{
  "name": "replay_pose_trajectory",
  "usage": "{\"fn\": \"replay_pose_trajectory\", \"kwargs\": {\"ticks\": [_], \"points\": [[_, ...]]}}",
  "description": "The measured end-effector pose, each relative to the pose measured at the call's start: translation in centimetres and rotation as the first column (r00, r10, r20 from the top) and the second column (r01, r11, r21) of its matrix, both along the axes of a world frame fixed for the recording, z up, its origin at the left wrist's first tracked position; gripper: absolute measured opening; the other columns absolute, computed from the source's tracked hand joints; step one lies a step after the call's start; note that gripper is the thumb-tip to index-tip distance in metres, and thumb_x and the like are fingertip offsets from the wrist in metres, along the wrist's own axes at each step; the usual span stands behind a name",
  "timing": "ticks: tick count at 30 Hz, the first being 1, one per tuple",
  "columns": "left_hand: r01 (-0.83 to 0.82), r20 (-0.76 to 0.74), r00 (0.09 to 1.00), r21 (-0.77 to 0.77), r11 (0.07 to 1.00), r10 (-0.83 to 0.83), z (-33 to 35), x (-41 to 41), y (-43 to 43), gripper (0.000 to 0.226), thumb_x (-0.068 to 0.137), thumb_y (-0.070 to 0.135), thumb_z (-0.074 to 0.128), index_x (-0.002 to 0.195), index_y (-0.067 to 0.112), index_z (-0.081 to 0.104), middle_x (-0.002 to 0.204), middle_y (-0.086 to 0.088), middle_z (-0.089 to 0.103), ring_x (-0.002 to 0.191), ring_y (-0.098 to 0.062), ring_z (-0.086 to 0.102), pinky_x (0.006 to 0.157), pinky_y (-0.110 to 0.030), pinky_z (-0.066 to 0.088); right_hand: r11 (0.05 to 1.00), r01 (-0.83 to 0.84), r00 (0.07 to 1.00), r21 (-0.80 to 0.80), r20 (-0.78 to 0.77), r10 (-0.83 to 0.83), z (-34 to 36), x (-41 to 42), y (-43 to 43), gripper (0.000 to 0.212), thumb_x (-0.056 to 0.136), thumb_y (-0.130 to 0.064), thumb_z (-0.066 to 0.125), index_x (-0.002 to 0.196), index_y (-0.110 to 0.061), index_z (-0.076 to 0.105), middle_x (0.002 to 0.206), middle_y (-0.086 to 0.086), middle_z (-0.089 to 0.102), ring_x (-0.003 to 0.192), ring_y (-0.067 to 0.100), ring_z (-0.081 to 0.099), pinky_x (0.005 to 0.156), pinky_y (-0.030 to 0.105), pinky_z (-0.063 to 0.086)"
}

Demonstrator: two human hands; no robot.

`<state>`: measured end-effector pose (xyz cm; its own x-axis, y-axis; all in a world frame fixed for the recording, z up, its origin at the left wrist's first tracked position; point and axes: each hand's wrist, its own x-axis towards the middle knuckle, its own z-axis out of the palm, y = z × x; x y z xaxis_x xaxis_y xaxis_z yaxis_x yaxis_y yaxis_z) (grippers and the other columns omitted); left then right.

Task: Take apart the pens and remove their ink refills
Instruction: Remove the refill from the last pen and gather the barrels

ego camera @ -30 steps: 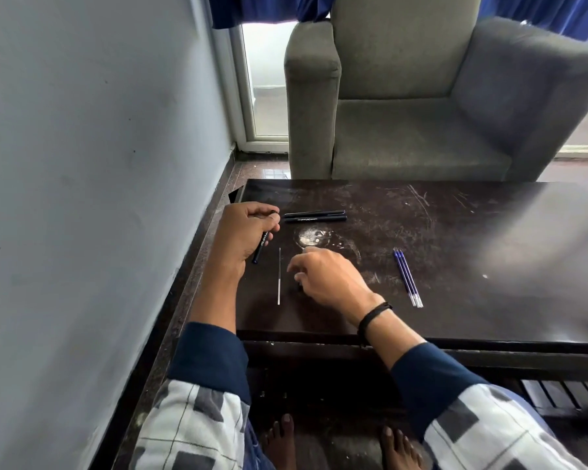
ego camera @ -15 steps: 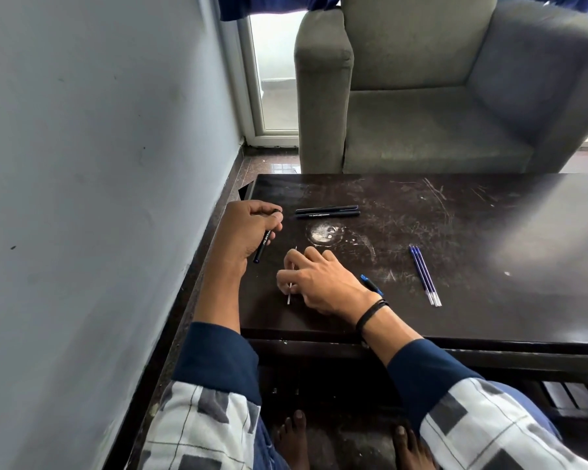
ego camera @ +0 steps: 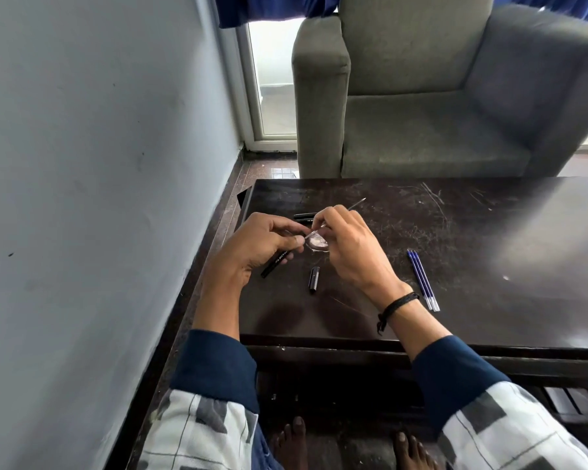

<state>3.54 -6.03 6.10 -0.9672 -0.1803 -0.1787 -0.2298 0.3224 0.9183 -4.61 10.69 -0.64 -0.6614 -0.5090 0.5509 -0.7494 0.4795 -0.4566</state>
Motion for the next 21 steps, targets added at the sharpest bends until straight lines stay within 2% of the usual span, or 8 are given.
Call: {"fn": "replay_pose_trajectory", "kwargs": {"ticks": [8,21], "points": [[-0.008,-0.009,1.000,-0.088,0.996,0.007,0.01,0.20,-0.06,0.023,0.091,0.004,0.071,0.094,0.026,0.077,0.094,-0.015,0.077,0.073,-0.015,0.064,0.065,-0.020,0.057,1.000,0.001,1.000,0.020,-0.027,0.000,0.05,0.14,-0.12,0.018,0.094,-0.001,0.061,0.105,-0.015,0.061,0.101,-0.001,0.061,0.084,0.024,0.049,0.075,0.042,0.050],[-0.005,0.005,1.000,-0.140,0.990,0.006,-0.28,0.01,-0.22,0.020,0.089,0.004,0.073,0.105,0.014,0.079,0.093,-0.017,0.076,0.069,-0.011,0.062,0.059,-0.014,0.053,0.999,0.019,1.000,0.032,0.000,-0.019,0.21,0.48,-0.27,0.014,0.095,-0.006,0.061,0.104,-0.017,0.063,0.099,-0.002,0.063,0.086,0.025,0.053,0.078,0.046,0.050]]}}
